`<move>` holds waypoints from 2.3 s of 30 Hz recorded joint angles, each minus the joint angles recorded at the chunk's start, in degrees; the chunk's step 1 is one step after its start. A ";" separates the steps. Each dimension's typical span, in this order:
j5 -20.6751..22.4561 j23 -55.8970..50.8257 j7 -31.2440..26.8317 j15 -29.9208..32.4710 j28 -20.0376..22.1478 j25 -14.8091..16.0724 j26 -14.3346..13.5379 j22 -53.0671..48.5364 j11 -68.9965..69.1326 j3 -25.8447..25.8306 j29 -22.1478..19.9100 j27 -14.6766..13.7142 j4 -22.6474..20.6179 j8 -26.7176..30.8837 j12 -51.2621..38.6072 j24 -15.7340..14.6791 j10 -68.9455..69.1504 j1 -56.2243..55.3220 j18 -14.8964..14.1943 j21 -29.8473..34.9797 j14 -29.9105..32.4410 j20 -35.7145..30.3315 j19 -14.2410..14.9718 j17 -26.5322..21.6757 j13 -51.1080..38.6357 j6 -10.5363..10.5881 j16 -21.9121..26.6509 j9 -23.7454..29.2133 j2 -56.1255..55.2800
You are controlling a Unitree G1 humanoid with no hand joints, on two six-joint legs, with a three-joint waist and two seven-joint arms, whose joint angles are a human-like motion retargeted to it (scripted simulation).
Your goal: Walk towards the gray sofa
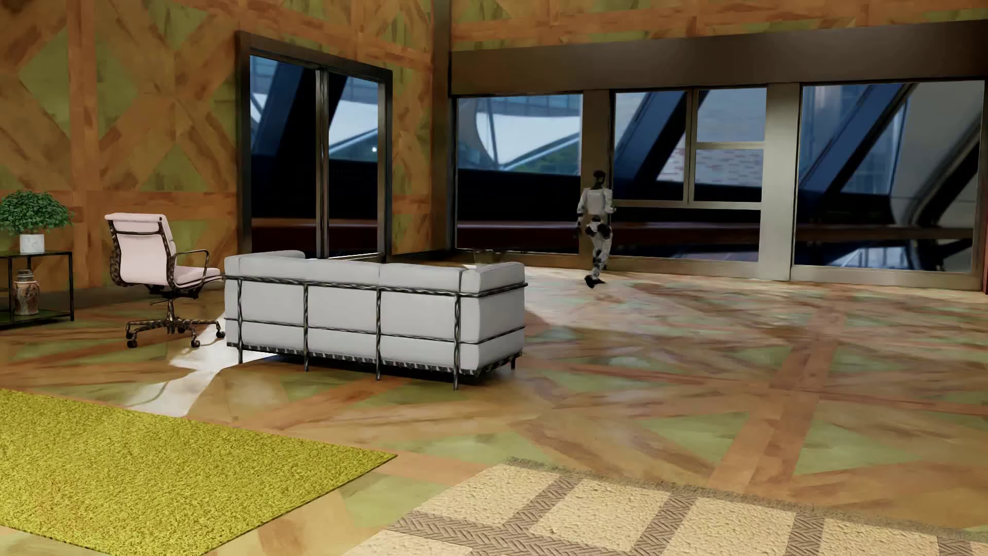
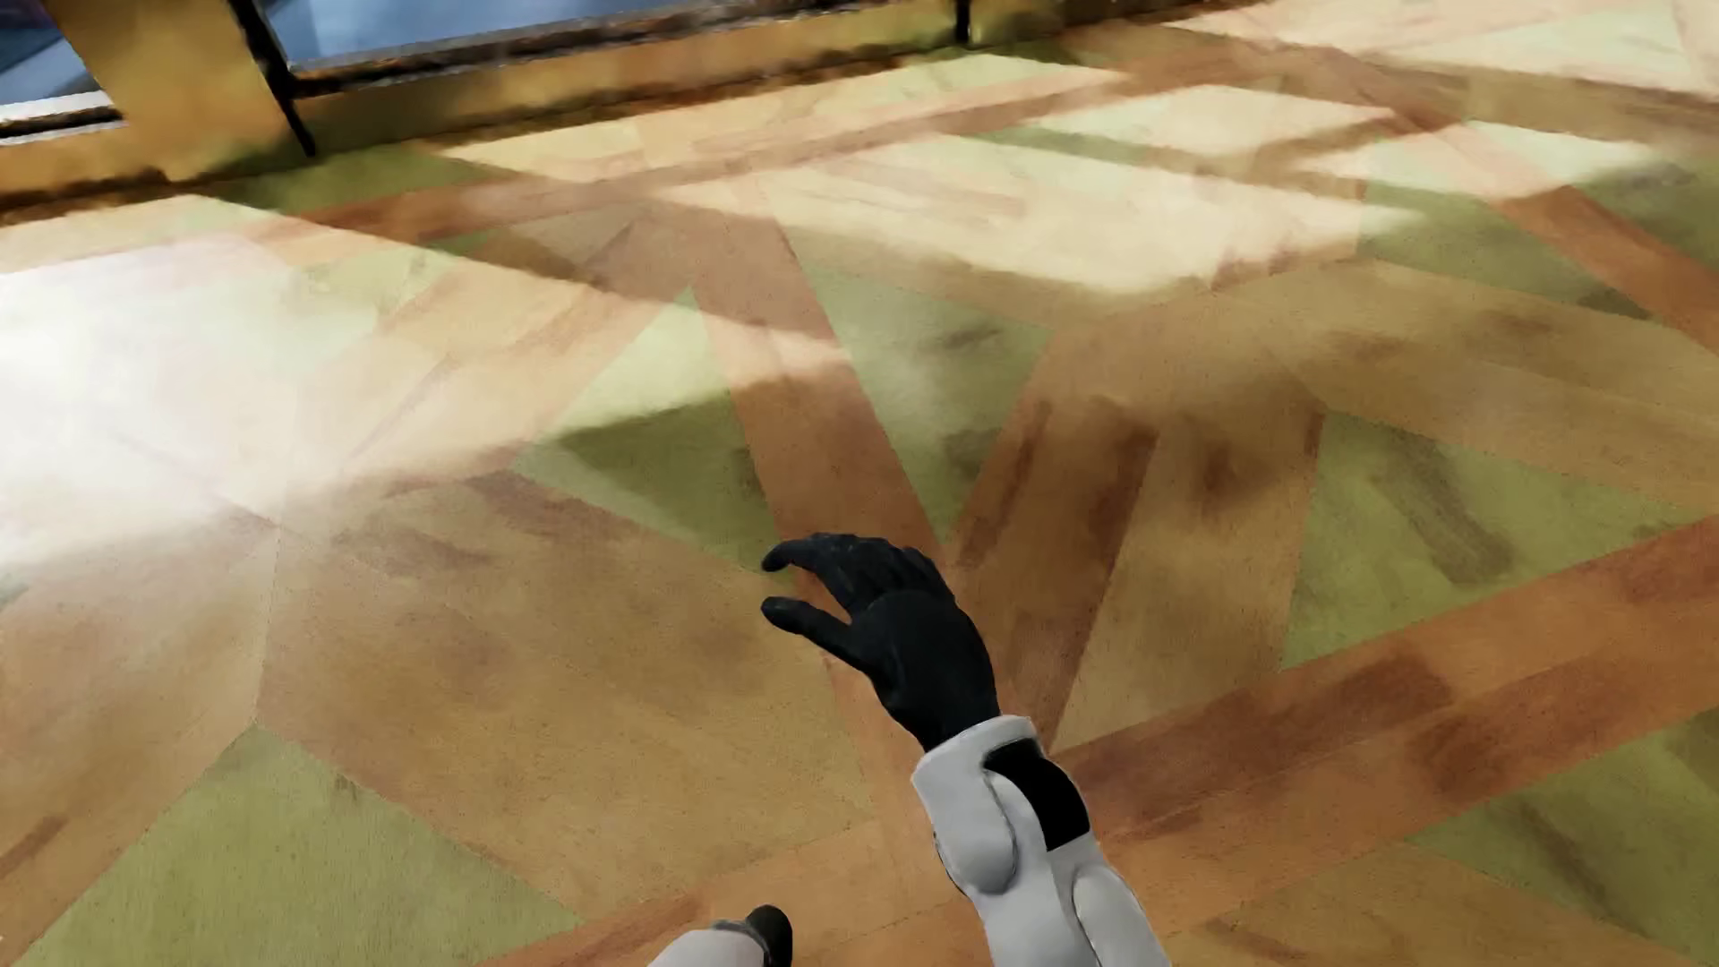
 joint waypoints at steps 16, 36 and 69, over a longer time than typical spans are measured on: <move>-22.75 52.35 40.95 -6.37 29.31 -17.04 2.80 -18.23 -38.70 -5.70 13.45 19.39 9.22 -57.76 -23.06 -23.83 13.05 31.41 -3.92 -17.70 -11.97 25.59 -5.18 -14.16 12.07 -1.70 13.02 -2.45 -0.68; -2.51 41.88 6.62 8.97 8.55 -5.37 3.50 -10.86 7.27 -0.93 3.71 28.76 0.31 11.47 -18.24 -3.30 6.13 -2.33 -0.54 -11.49 -10.07 0.75 18.31 -8.84 -2.71 -3.25 3.42 3.36 2.70; -6.21 30.82 12.52 -7.32 7.60 -7.32 6.24 -11.48 -24.03 0.28 0.79 13.77 -0.45 -11.15 -7.02 -1.70 -5.22 -5.01 9.16 -5.57 3.79 1.73 3.80 -3.77 -7.76 1.25 -1.06 1.36 17.55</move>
